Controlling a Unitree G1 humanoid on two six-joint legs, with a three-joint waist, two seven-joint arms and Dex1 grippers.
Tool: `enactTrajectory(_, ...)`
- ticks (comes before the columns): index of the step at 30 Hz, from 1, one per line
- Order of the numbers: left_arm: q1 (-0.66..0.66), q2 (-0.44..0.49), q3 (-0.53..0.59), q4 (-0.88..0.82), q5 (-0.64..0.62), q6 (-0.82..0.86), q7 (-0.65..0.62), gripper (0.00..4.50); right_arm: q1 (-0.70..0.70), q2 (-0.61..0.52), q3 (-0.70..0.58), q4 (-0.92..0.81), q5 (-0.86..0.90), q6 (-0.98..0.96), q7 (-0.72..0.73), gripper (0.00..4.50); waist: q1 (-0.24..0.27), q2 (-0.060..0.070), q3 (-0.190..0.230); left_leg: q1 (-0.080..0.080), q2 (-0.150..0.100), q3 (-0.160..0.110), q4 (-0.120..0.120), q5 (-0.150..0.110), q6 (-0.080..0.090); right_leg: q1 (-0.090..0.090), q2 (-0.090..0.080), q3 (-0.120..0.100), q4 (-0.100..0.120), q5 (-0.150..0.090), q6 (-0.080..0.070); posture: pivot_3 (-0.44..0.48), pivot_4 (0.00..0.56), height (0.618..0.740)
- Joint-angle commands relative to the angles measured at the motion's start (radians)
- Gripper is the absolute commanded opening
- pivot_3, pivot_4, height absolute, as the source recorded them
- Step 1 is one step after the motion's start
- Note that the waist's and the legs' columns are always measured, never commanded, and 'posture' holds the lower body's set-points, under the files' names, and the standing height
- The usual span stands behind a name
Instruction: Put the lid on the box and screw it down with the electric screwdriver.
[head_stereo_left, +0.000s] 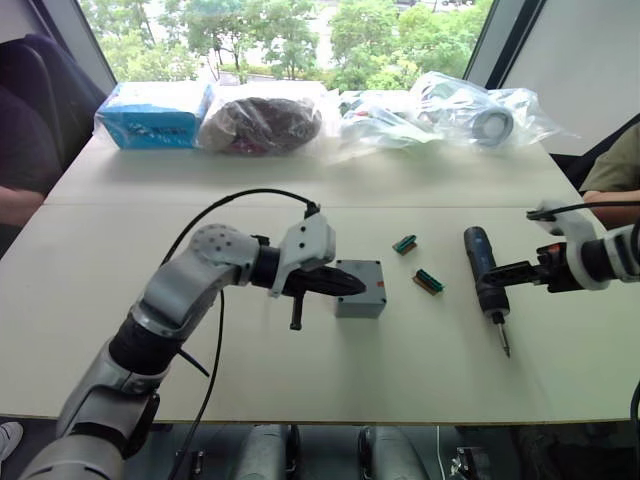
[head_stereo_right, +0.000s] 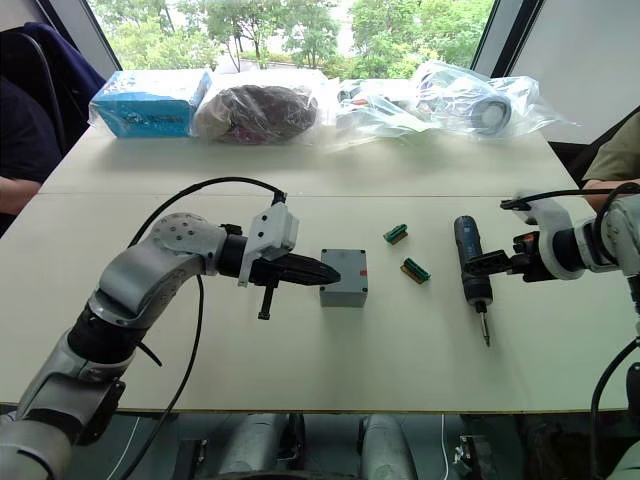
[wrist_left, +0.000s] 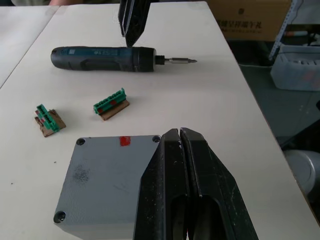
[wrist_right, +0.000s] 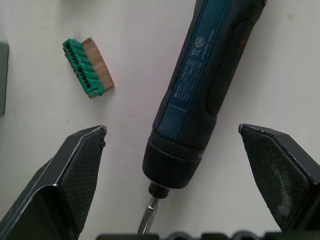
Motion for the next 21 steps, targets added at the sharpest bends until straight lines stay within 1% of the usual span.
enactTrajectory(1, 0.02, -0.005, 0.008, -0.065, -0.006, 0.003, 0.031, 0.0, -0.045, 0.002, 0.051, 0.05, -0.034, -0.029, 0.028, 4.43, -0.001, 0.0, 0.0, 0.0, 0.0, 0.0, 0.0, 0.0, 0.0, 0.0, 0.0, 0.0, 0.0, 0.0, 0.0, 0.0, 0.15, 0.74)
enactTrajectory(5, 0.042, -0.001, 0.016, -0.097, -0.014, 0.021, 0.059, 0.0, -0.088, 0.028, 0.136, 0.124, -0.09, -0.094, 0.063, 4.43, -0.003, 0.0, 0.0, 0.0, 0.0, 0.0, 0.0, 0.0, -0.001, 0.0, 0.0, 0.0, 0.0, 0.0, 0.0, 0.0, 0.15, 0.74)
enactTrajectory(11, 0.047, -0.006, 0.022, -0.092, -0.01, 0.029, 0.09, 0.0, -0.129, 0.082, 0.215, 0.223, -0.166, -0.175, 0.117, 4.43, -0.001, 0.0, 0.0, 0.0, 0.0, 0.0, 0.0, 0.001, -0.002, 0.0, 0.0, 0.0, 0.0, 0.0, 0.0, 0.0, 0.15, 0.74)
enactTrajectory(14, 0.056, 0.003, 0.03, -0.087, -0.004, 0.037, 0.11, 0.0, -0.126, 0.095, 0.278, 0.235, -0.214, -0.222, 0.156, 4.43, -0.002, 0.0, 0.0, 0.0, 0.0, 0.0, 0.0, 0.002, -0.003, 0.0, 0.0, 0.0, 0.0, 0.0, 0.0, 0.0, 0.15, 0.74)
enactTrajectory(17, 0.061, 0.015, 0.036, -0.089, -0.011, 0.036, 0.109, 0.0, -0.102, 0.091, 0.314, 0.208, -0.249, -0.248, 0.183, 3.81, -0.002, 0.0, 0.0, 0.0, 0.0, 0.0, 0.0, 0.002, -0.003, 0.0, 0.001, 0.0, 0.0, 0.0, 0.0, 0.0, 0.15, 0.74)
enactTrajectory(18, 0.061, 0.018, 0.036, -0.093, -0.013, 0.037, 0.109, 0.0, -0.092, 0.09, 0.318, 0.198, -0.257, -0.253, 0.191, 3.39, -0.002, 0.0, 0.0, 0.0, 0.0, 0.0, 0.001, 0.002, -0.003, 0.0, 0.001, 0.0, 0.0, 0.0, 0.0, 0.0, 0.15, 0.74)
enactTrajectory(19, 0.061, 0.02, 0.036, -0.092, -0.015, 0.036, 0.108, 0.0, -0.088, 0.093, 0.32, 0.196, -0.266, -0.257, 0.197, 3.13, -0.001, 0.0, 0.0, 0.001, 0.0, 0.0, 0.001, 0.002, -0.003, 0.0, 0.001, 0.0, 0.0, 0.0, 0.0, 0.0, 0.15, 0.74)
enactTrajectory(21, 0.059, 0.019, 0.037, -0.094, -0.022, 0.037, 0.105, 0.0, -0.084, 0.104, 0.306, 0.208, -0.279, -0.256, 0.195, 2.47, -0.001, -0.001, 0.0, 0.001, 0.0, 0.0, 0.001, 0.002, -0.003, 0.0, 0.001, 0.0, 0.0, 0.0, 0.0, 0.0, 0.15, 0.74)
